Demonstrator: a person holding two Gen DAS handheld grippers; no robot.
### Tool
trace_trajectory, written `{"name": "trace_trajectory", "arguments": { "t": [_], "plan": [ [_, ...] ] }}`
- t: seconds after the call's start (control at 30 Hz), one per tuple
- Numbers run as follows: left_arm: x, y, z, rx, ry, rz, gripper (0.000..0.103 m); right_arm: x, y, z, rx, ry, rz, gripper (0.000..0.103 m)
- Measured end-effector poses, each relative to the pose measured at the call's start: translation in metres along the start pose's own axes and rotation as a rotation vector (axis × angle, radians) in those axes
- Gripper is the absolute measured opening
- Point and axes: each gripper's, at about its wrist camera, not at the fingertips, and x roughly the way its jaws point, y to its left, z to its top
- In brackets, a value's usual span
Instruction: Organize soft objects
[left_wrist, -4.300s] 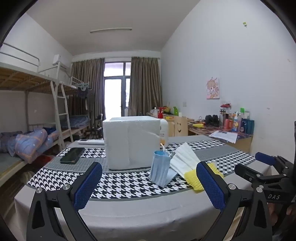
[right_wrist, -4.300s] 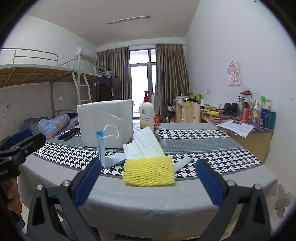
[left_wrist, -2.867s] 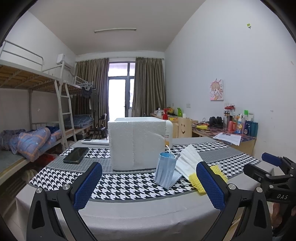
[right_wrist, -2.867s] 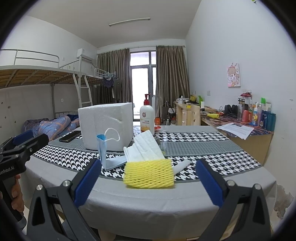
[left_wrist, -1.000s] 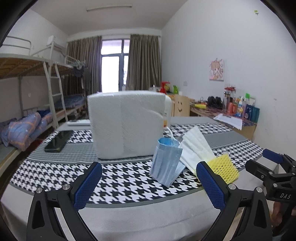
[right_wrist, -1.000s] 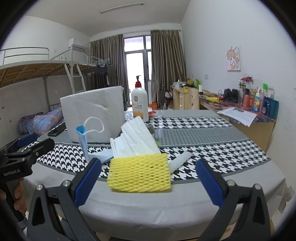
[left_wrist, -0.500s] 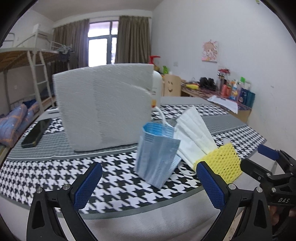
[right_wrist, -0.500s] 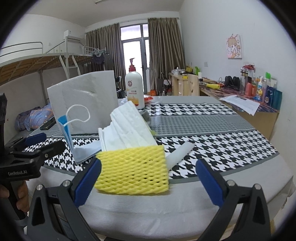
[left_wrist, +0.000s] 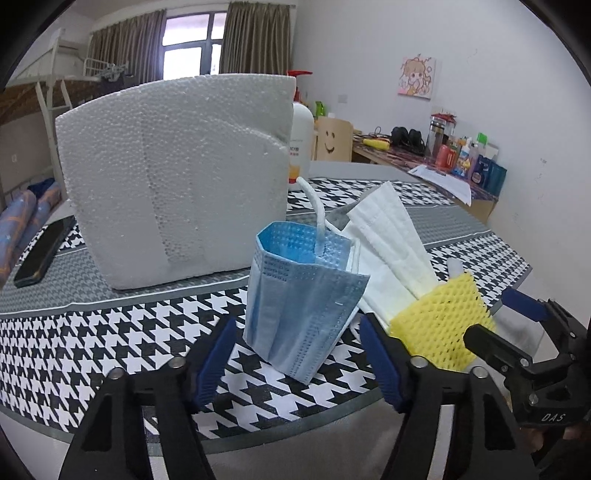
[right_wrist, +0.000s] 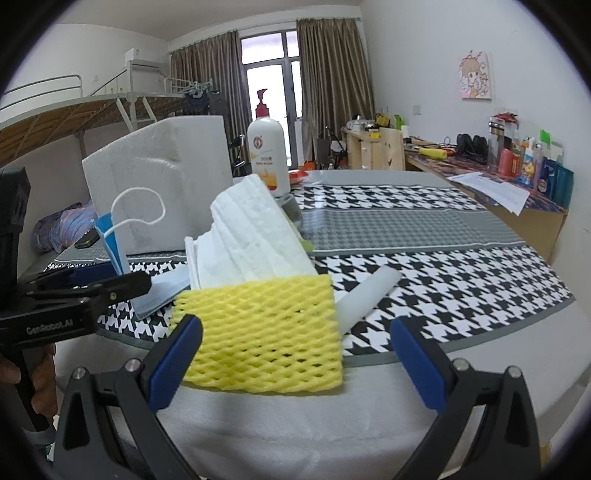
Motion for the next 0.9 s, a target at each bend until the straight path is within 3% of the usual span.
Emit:
{"name": "trace_trajectory", "arguments": {
  "t": [0.2, 0.23, 0.3, 0.43, 0.47, 0.67, 0.9],
  "plan": [
    [0.016, -0.004, 0.004, 0.000, 0.045, 0.000, 0.038, 0.004, 0.003, -0.004, -0.015, 0.024, 0.022, 0.103],
    [0.017, -0.004, 0.004, 0.001, 0.046, -0.005, 0.038, 0.004, 0.003, -0.004, -0.015, 0.025, 0.026, 0.102],
    [0.019, -0.007, 0.004, 0.008, 0.048, -0.004, 0.031, 0.004, 0.004, -0.005, -0.016, 0.033, 0.045, 0.095],
    [0.023, -0.011, 0.004, 0.020, 0.056, -0.016, 0.022, 0.008, 0.003, -0.008, -0.013, 0.076, 0.076, 0.066],
    [0.023, -0.011, 0.004, 0.023, 0.057, -0.019, 0.018, 0.007, 0.003, -0.008, -0.013, 0.076, 0.066, 0.063],
    [0.023, -0.013, 0.004, 0.017, 0.049, -0.027, 0.017, 0.002, -0.002, -0.009, -0.024, 0.089, 0.032, 0.031],
    [0.012, -0.005, -0.005, 0.015, 0.041, -0.039, 0.011, -0.006, -0.009, -0.010, 0.012, 0.091, 0.071, 0.032]
  ]
}}
